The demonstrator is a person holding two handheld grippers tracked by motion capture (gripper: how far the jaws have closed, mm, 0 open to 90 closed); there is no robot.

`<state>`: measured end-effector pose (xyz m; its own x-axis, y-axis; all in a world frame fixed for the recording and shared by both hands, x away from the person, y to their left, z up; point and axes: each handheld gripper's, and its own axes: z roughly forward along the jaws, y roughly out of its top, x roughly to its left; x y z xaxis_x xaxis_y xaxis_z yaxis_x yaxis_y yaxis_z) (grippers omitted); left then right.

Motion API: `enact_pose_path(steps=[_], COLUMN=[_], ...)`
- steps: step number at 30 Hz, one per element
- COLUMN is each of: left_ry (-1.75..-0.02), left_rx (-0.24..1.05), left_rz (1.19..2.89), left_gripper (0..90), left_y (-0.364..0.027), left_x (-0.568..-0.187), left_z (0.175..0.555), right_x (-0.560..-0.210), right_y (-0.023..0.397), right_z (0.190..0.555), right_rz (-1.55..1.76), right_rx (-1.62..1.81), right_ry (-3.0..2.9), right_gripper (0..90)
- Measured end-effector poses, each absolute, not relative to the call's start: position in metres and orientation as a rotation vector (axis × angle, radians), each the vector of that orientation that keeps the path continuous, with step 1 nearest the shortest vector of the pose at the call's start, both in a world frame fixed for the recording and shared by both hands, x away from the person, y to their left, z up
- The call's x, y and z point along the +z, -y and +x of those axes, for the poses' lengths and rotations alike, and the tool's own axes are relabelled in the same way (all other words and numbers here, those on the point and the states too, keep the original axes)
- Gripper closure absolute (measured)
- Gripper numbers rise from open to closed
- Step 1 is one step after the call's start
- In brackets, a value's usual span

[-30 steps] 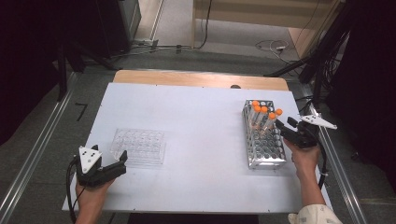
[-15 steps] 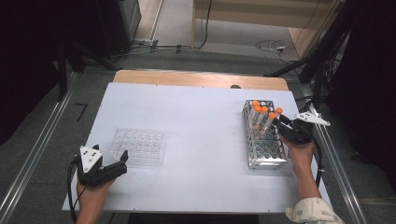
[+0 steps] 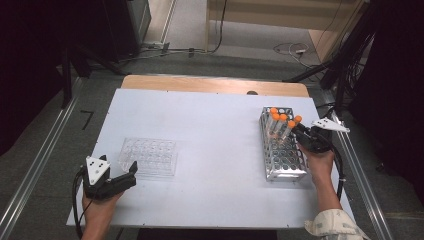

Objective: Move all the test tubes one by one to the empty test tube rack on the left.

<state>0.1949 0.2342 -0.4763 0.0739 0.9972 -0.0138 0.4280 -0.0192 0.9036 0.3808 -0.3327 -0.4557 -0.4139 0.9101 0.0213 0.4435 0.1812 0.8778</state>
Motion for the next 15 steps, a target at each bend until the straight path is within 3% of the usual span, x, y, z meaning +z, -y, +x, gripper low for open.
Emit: enact_pose_path(steps=[15], left_ry=[-1.464], left_rx=[0.916], left_rz=[1.564], left_gripper=[6.3], left_y=[-0.234], left_x=[-0.476], left_z=[0.195], right_x=[-0.423], right_y=[0.34], right_z=[0.367], right_rz=[1.237], right_rx=[1.273], right_ry=[-1.83], right_gripper=[72.1])
